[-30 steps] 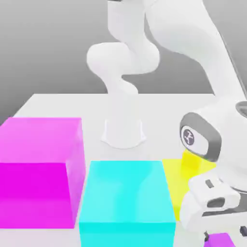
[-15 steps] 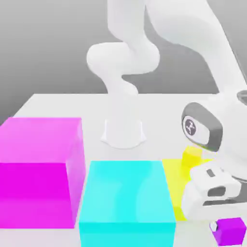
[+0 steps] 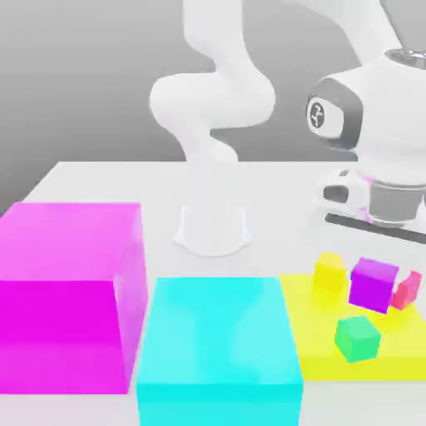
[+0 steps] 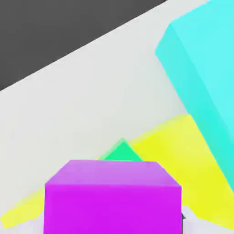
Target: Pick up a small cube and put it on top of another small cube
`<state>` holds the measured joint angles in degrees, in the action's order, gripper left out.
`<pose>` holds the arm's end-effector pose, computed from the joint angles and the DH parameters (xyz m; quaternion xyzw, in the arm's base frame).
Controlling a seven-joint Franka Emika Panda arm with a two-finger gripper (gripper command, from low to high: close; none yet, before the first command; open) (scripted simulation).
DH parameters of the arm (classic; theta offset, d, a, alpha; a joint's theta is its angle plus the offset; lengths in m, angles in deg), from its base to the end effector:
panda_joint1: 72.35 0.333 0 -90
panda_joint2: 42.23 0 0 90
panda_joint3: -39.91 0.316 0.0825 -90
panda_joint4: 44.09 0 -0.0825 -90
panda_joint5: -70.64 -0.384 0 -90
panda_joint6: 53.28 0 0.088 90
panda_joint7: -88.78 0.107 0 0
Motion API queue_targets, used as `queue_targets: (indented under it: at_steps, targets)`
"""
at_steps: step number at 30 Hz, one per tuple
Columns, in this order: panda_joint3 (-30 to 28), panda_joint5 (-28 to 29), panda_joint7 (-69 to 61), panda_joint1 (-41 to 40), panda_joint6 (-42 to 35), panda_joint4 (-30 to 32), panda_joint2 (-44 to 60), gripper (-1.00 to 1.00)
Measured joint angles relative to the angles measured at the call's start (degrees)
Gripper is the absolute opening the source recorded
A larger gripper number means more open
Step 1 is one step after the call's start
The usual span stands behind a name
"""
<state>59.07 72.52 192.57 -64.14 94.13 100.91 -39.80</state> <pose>0.4080 0.2128 0.2601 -0.7941 0.6077 -0.0022 0.0002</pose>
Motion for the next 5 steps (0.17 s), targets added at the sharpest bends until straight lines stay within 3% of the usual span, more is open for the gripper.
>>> queue_targets:
  at_steps: [1,2,5]
  targets:
    - [-0.2,1.0,0.8,0.2,1.7,0.2,1.6,-1.0]
    - [-0.4,2.0,1.5,0.3,3.4,0.5,3.1,1.0]
    - [-0.4,2.0,1.5,0.3,3.4,0.5,3.1,1.0]
